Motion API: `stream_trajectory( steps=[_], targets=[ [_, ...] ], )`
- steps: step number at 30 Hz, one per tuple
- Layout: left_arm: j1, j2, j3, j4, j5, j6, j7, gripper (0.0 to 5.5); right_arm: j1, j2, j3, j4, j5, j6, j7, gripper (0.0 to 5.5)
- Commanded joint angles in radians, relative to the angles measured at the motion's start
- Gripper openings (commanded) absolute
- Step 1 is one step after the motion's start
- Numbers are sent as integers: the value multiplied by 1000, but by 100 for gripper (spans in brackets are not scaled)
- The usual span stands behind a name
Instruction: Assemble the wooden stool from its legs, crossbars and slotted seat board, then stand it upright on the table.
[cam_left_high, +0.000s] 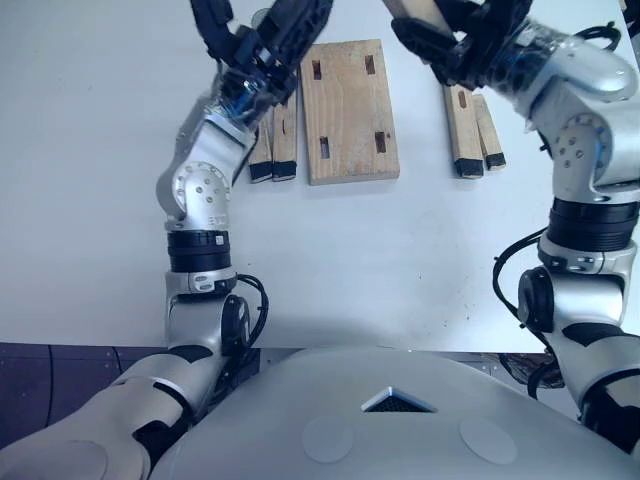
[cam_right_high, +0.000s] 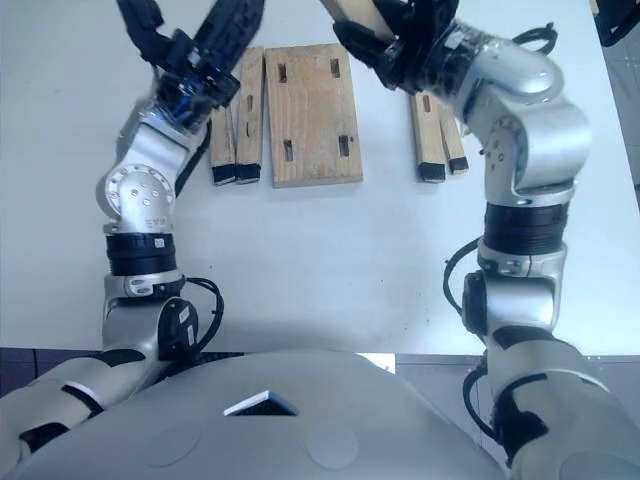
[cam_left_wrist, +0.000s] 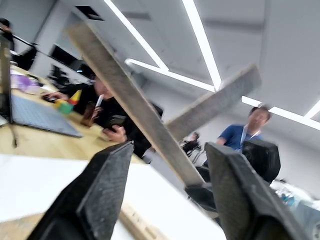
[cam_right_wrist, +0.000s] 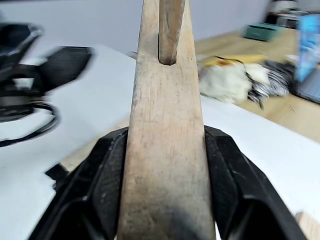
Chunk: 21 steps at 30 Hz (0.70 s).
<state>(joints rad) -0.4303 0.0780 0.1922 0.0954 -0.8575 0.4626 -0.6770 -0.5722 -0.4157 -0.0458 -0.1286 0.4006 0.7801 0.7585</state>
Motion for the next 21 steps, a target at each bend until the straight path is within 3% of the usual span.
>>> stream_trajectory(
  steps=[1, 5, 10, 16, 21],
  targets=[
    [-47, 7, 40, 24, -80, 58, -32, 325, -39, -54, -24, -53, 112, 46, 90, 205],
    [-34, -4, 52, -34, -203, 161, -71, 374, 3, -76, -19, -116, 209, 88, 158, 205],
    [-28, -13, 63, -69, -301, 231, -68, 374, 57, -99, -12, -186, 319, 144, 217, 205],
    [-16, 7, 83, -114, -396, 284, -105, 295, 64, -109, -100, -130, 533, 315, 244, 205],
    [-20, 3, 79, -134, -418, 287, -91, 223, 86, -121, -87, -134, 570, 334, 226, 205]
  ],
)
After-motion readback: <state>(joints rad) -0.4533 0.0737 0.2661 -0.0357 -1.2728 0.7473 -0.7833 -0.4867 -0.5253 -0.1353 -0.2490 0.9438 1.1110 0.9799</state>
